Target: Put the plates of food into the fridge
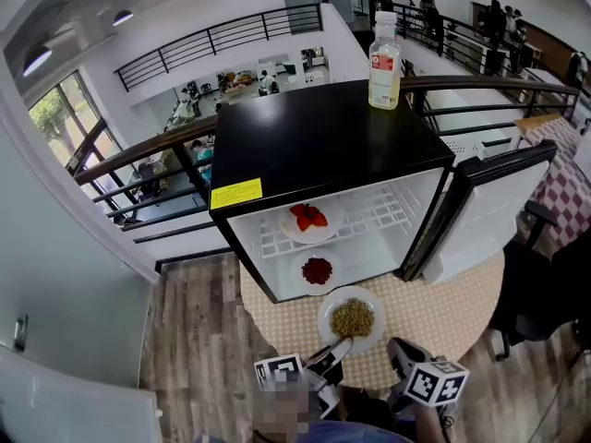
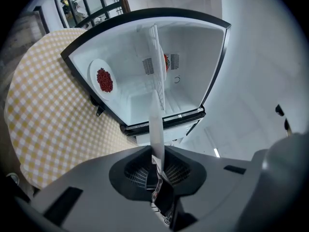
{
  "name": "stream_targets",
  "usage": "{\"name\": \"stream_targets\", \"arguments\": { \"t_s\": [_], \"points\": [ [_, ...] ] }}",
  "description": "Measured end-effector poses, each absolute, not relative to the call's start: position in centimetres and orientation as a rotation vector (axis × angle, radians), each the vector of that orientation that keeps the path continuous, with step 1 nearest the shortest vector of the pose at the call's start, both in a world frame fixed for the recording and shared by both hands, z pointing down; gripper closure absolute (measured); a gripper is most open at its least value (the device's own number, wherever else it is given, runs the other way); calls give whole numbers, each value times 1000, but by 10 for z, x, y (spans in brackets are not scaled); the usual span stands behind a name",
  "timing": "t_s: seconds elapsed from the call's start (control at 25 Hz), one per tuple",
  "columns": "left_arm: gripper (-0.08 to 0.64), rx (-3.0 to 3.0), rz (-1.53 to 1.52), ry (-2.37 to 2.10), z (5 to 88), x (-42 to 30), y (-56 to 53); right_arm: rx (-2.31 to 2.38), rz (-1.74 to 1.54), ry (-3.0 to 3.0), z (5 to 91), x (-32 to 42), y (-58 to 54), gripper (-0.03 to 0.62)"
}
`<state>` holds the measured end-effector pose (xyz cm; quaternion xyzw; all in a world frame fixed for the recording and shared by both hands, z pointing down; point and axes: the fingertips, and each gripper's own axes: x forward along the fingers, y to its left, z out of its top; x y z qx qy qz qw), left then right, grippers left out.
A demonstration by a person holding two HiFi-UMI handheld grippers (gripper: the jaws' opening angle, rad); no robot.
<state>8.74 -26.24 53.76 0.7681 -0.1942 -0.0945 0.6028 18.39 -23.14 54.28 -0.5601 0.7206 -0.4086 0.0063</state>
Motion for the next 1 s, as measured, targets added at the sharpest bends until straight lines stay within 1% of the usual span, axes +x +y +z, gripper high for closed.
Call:
{"name": "stream_targets", "arguments": {
  "t_s": [0.44, 1.0],
  "points": [
    [500, 1715, -355, -520, 548, 131, -321, -1649, -1352, 2362, 555, 219, -267, 571],
    [500, 1580, -477, -645, 599, 169, -411, -1500, -1414, 2489, 570, 228, -295, 571]
  ]
}}
